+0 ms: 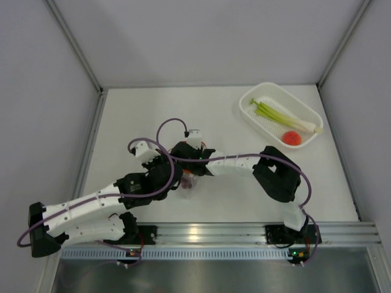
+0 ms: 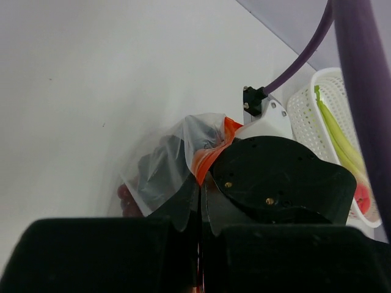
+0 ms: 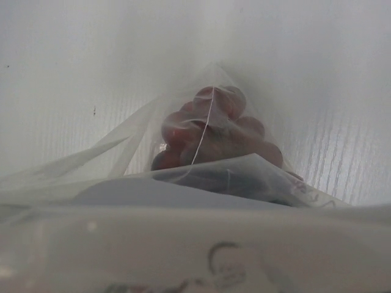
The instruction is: Open the zip-top bag and remove the fake food
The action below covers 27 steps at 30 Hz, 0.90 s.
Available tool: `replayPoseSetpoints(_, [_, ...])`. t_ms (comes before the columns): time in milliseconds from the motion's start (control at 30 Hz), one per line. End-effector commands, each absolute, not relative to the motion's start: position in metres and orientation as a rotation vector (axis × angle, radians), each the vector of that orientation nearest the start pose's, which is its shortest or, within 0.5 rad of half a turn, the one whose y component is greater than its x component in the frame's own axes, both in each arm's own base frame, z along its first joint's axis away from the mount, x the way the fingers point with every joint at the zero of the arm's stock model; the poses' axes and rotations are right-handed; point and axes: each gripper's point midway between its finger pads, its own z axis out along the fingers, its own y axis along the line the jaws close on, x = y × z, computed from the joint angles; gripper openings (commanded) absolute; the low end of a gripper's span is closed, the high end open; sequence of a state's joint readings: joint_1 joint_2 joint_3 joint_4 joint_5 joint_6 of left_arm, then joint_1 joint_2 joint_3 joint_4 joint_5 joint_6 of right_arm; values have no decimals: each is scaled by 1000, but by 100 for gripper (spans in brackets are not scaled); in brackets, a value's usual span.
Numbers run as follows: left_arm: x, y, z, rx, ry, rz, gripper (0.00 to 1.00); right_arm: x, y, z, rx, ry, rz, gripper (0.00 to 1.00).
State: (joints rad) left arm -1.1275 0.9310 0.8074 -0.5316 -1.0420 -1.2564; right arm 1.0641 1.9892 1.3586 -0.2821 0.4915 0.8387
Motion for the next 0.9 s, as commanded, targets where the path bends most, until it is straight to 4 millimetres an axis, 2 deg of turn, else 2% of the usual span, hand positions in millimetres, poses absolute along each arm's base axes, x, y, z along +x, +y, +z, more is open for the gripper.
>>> replayPoseSetpoints(0, [233, -178, 247, -668, 1734, -505, 0, 277, 369, 0, -115, 2449, 73, 63])
replayPoseSetpoints(100, [232, -178, 248, -662, 1735, -507, 0, 277, 363, -7, -128, 2451, 29, 62])
replayPoseSetpoints(267, [232, -179, 247, -644, 1746, -502, 0, 278, 349, -13, -136, 2447, -44, 54])
replayPoseSetpoints(300, [232, -179, 247, -640, 1749, -500, 0, 279, 346, -14, -135, 2443, -54, 49])
replayPoseSetpoints(367, [232, -179, 247, -639, 1750, -501, 0, 278, 344, -14, -148, 2442, -62, 33])
replayPoseSetpoints(400, [232, -180, 246, -637, 1751, -498, 0, 278, 345, -12, -155, 2437, -57, 23])
replayPoseSetpoints(433, [232, -179, 246, -638, 1750, -497, 0, 278, 344, -10, -161, 2435, -57, 9])
replayPoseSetpoints(467, [232, -179, 246, -638, 1750, -497, 0, 278, 343, -8, -181, 2432, -58, 6])
replayPoseSetpoints(500, [232, -179, 246, -636, 1751, -495, 0, 279, 346, 1, -180, 2416, -35, 3])
replayPoseSetpoints(567, [232, -180, 245, -634, 1753, -492, 0, 277, 344, 8, -198, 2402, -25, 0])
replayPoseSetpoints(600, [232, -180, 245, -631, 1756, -492, 0, 280, 348, 23, -188, 2376, 22, 0])
replayPoseSetpoints(733, [233, -182, 247, -612, 1759, -478, 0, 278, 352, 56, -232, 2319, 106, 0])
replayPoseSetpoints(867, [235, -184, 255, -560, 1766, -445, 0, 271, 358, 98, -299, 2227, 191, 0])
